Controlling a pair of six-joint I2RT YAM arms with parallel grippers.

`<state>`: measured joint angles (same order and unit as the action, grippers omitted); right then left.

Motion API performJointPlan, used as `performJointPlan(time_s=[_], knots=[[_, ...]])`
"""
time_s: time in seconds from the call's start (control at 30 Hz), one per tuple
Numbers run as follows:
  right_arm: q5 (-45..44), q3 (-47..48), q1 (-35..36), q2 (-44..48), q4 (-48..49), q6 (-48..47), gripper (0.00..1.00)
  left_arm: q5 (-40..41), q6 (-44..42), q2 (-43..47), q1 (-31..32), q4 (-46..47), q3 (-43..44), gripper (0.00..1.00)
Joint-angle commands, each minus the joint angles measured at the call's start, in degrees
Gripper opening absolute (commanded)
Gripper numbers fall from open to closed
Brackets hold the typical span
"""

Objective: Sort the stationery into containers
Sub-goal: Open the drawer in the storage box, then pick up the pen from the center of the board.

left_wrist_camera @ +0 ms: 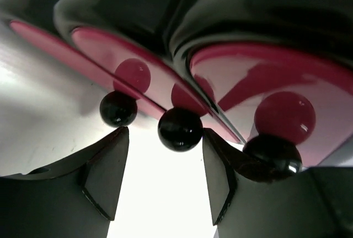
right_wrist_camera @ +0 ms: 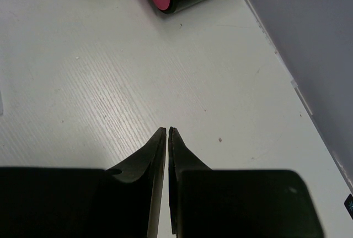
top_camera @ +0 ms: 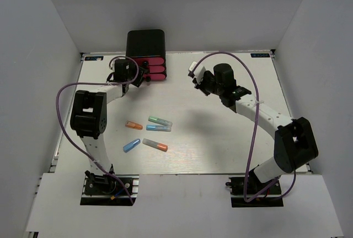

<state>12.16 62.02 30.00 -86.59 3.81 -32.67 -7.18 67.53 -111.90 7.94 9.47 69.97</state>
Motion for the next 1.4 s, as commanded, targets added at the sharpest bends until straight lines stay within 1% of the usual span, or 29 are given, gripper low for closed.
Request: performJointPlan(time_s=[0.0,0.03,0.1,0.13,0.17,0.27,0.3,0.33,0.37,0.4,0.43,0.5,0.53,0.6,0.63,0.7,0.73,0.77,0.8,0.83,0.93,0.97,1.03,1.07,1.17,1.2,1.3,1.33,1.37], knots=[[0.76,-0.85,-0.47,2.56,1.02,0.58,0.11,-1.08,-0.64,-0.52,-0.12,1.51,2.70,0.65],[0.93,-1.02,-0.29,2.56,1.11,0.50,0.11,-1.08,-0.64,-1.21,-0.12,1.51,2.71,0.65],[1.11,-1.11,-0.38,2.48,1.20,0.50,0.11,-0.55,-0.64,-1.74,-0.12,0.98,3.24,0.55],[1.28,-1.11,-0.38,2.47,1.20,0.58,0.11,-0.55,-0.64,-1.75,-0.12,0.98,3.24,0.49],[1.72,-1.11,-0.47,2.39,1.11,0.50,0.11,-0.55,-0.64,-2.27,-0.12,0.98,3.24,0.37],[3.21,-1.37,-0.38,2.21,1.20,0.23,0.12,-0.55,-0.64,-1.23,-0.12,0.98,1.93,0.22],[4.00,-1.37,-0.47,2.30,0.93,-0.72,0.15,-0.55,-0.64,-0.52,-0.12,1.59,1.05,0.17],[4.70,-1.81,-0.38,2.47,0.85,-1.17,0.20,-0.55,-0.64,0.27,-0.12,1.60,-1.40,0.15],[7.76,-1.99,-0.21,2.56,0.41,-1.52,0.25,-0.55,-0.64,1.15,-0.12,3.17,-2.90,0.15],[9.35,-2.08,-0.38,2.74,-0.73,-3.79,0.32,-1.16,-0.64,3.16,-0.12,3.70,-4.39,0.15],[12.94,-2.08,-0.38,2.65,-1.52,-5.11,0.45,-1.17,-0.64,4.22,-0.12,3.71,-7.37,0.15],[19.53,-2.17,-0.12,2.39,-5.55,-8.54,0.53,-1.17,-1.26,6.68,0.40,4.50,-10.37,0.14],[21.04,-2.34,-0.12,1.95,-7.22,-10.82,0.58,-1.17,-1.87,9.13,0.40,4.50,-13.34,0.14],[26.65,-2.52,0.15,1.42,-8.29,-12.50,0.60,-1.70,-1.87,11.60,0.93,5.90,-16.17,0.14],[27.82,-2.34,0.23,1.07,-8.91,-14.16,0.62,-1.70,-1.87,12.66,0.93,5.91,-18.71,0.14],[30.28,-1.47,1.02,-0.86,-8.91,-14.18,0.62,-1.70,-1.87,14.77,0.93,6.52,-20.66,0.22],[30.55,-0.33,1.20,-3.30,-9.17,-14.01,0.62,-1.70,-1.87,15.30,0.93,6.52,-20.67,0.37],[30.90,0.38,1.99,-4.37,-9.00,-13.66,0.62,-1.70,-1.87,15.83,0.93,6.52,-21.19,0.47],[30.99,1.69,2.95,-6.47,-9.43,-13.04,0.62,-1.70,-1.87,16.88,0.41,5.22,-21.20,0.67],[31.25,3.88,3.31,-7.62,-10.05,-13.04,0.62,-1.70,-2.48,17.50,0.40,4.51,-21.20,0.72],[30.03,5.39,7.07,-12.28,-10.58,-11.55,0.62,-1.70,-3.89,20.57,0.40,1.09,-21.72,0.80],[28.98,5.92,7.70,-13.68,-8.84,-9.63,0.62,-1.09,-4.94,23.36,-0.12,-0.06,-21.72,0.83],[27.30,6.79,10.32,-15.89,-7.60,-7.78,0.62,-0.39,-6.25,26.10,-0.12,-4.61,-22.25,0.85],[26.69,7.15,10.87,-17.55,-6.55,-4.89,0.60,0.40,-6.96,29.07,-0.12,-6.12,-22.25,0.85],[23.44,9.43,12.80,-21.07,-4.79,-1.02,0.56,2.52,-10.22,34.01,-0.12,-12.36,-23.39,0.85],[22.21,9.96,13.15,-22.12,-4.61,-0.48,0.55,3.57,-10.92,37.77,-0.12,-13.59,-24.52,0.85],[20.63,10.49,14.64,-24.24,-4.43,-0.12,0.55,6.46,-13.29,44.11,-0.12,-18.60,-27.60,0.85],[20.45,10.84,14.91,-24.85,-4.60,-0.03,0.54,7.35,-13.82,48.40,-0.12,-20.18,-28.39,0.83],[20.01,11.02,15.61,-25.21,-4.43,0.06,0.54,8.05,-14.43,50.53,-0.12,-23.33,-29.97,0.82]])
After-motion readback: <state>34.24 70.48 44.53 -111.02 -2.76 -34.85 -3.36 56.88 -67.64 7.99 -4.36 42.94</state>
